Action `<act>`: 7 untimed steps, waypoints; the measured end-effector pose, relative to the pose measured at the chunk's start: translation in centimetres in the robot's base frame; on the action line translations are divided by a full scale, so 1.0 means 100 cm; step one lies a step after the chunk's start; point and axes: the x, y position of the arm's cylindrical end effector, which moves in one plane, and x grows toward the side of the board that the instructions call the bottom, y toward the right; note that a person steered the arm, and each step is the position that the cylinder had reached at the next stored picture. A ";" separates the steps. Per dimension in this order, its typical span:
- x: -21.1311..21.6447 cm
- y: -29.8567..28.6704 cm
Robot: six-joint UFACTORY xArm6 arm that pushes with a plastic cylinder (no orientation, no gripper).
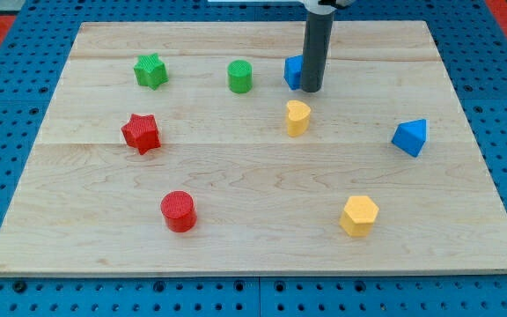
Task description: Slide green circle above green star
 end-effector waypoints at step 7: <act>-0.048 -0.128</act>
